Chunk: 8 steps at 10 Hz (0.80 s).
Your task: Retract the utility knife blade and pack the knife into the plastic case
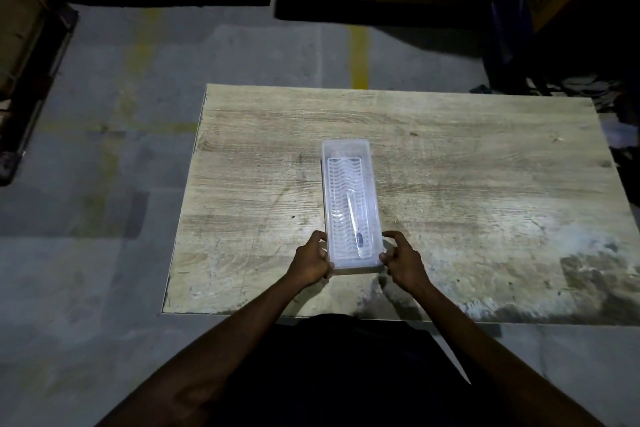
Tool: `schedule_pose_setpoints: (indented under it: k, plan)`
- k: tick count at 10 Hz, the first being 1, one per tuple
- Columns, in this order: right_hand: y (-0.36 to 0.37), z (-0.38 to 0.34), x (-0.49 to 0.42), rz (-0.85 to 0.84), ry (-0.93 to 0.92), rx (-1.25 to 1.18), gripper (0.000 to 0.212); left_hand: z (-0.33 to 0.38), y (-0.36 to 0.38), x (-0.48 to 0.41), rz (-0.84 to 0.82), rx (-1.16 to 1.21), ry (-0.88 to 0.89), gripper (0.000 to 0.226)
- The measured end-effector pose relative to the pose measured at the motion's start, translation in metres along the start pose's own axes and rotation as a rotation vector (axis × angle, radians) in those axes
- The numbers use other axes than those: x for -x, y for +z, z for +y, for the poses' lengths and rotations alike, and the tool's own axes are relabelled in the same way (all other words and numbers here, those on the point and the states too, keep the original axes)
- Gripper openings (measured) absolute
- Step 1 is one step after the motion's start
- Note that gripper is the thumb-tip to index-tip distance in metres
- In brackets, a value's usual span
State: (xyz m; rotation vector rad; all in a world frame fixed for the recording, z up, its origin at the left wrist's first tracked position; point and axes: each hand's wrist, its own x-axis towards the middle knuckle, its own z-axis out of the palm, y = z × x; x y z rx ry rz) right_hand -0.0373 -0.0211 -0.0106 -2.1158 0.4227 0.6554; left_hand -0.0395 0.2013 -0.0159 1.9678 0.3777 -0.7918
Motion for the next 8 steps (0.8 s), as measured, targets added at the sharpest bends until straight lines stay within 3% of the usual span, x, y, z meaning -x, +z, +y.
schedule_pose_setpoints:
  k: [2, 3, 4, 6, 7, 8]
  plan:
    - [-0.004, 0.001, -0.006, -0.014, -0.051, 0.039, 0.067, 0.002, 0.001, 0.002, 0.026, -0.052, 0.044, 0.065]
    - [0.000, -0.003, -0.004, 0.015, -0.144, 0.043, 0.069, 0.004, -0.001, 0.007, 0.056, -0.070, 0.101, 0.088]
    - [0.006, -0.011, -0.008, -0.025, -0.231, 0.094, 0.068, 0.006, -0.006, 0.011, 0.145, -0.149, 0.142, 0.091]
    - [0.000, -0.028, -0.020, -0.127, -0.237, 0.300, 0.071, 0.019, -0.017, 0.014, 0.225, -0.402, 0.107, 0.077]
    - [-0.027, -0.040, -0.025, -0.039, -0.241, 0.413, 0.073, 0.046, -0.021, 0.013, 0.310, -0.690, 0.104, 0.075]
    - [-0.074, -0.066, -0.034, 0.269, -0.351, 0.661, 0.078, 0.092, -0.028, 0.004, 0.469, -0.927, 0.280, 0.076]
